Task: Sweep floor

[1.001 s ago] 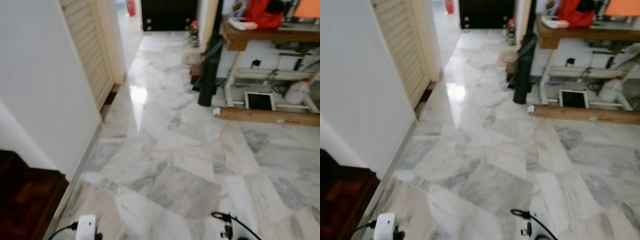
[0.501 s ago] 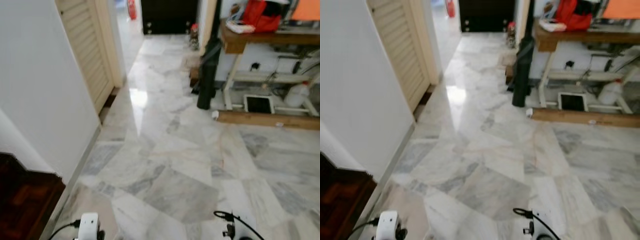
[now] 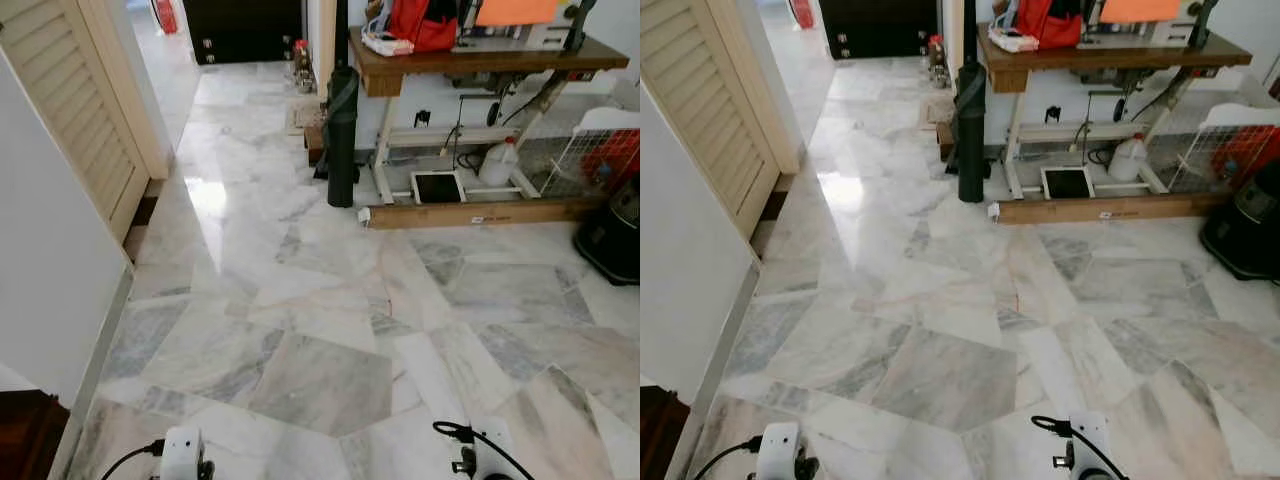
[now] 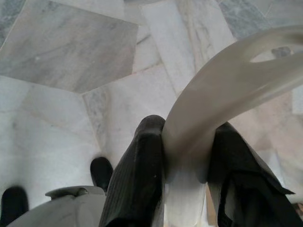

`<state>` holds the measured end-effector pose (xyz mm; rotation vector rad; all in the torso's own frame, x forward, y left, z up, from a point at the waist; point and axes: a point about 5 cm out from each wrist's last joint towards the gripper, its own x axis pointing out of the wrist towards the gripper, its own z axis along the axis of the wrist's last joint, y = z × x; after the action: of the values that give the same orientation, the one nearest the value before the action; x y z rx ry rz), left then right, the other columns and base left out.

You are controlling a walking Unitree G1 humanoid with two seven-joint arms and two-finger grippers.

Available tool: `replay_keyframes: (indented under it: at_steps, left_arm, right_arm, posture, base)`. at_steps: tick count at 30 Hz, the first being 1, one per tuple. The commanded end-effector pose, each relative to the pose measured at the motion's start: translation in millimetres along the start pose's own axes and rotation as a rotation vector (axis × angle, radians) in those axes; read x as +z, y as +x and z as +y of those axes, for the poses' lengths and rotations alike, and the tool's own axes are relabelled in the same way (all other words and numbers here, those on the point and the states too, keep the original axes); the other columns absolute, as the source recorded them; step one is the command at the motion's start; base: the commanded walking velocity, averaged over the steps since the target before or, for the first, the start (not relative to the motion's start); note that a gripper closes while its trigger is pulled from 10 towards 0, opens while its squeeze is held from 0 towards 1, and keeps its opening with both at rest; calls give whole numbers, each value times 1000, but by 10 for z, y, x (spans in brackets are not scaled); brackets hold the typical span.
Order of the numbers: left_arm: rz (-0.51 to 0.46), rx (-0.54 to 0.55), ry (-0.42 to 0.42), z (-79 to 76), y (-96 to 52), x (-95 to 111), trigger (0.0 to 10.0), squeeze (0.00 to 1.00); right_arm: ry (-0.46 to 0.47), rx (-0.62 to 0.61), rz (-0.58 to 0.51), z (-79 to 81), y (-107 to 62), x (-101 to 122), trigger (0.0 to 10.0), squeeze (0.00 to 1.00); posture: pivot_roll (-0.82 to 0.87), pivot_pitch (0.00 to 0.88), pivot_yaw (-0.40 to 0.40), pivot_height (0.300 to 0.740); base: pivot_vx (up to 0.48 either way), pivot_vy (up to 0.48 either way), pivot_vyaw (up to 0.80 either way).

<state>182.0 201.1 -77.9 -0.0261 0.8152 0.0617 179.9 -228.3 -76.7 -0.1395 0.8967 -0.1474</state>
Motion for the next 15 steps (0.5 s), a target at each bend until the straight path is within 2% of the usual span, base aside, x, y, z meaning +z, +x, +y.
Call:
replay_keyframes:
  at_steps: [1, 3, 7, 15]
  left_arm:
    - [3, 18, 2, 72, -14, -15, 10000, 0]
    - [4, 17, 3, 73, -14, -15, 10000, 0]
    - [3, 19, 3, 77, -12, -7, 10000, 0]
    - [-3, 16, 10, 82, -10, 6, 10000, 0]
  right_arm:
    - [8, 22, 20, 80, -7, -43, 10000, 0]
    - [7, 22, 20, 82, -7, -44, 10000, 0]
    - [7, 23, 21, 85, -8, -48, 10000, 0]
    - [7, 25, 22, 90, -10, -54, 10000, 0]
  posture:
    - [-134, 0, 46, 740]
    - [-134, 0, 47, 740]
    - [-131, 0, 47, 740]
    - [-131, 0, 50, 740]
  base:
    - [0, 0, -775]
    - [0, 0, -769]
    - [0, 480, -766]
    - [0, 0, -763]
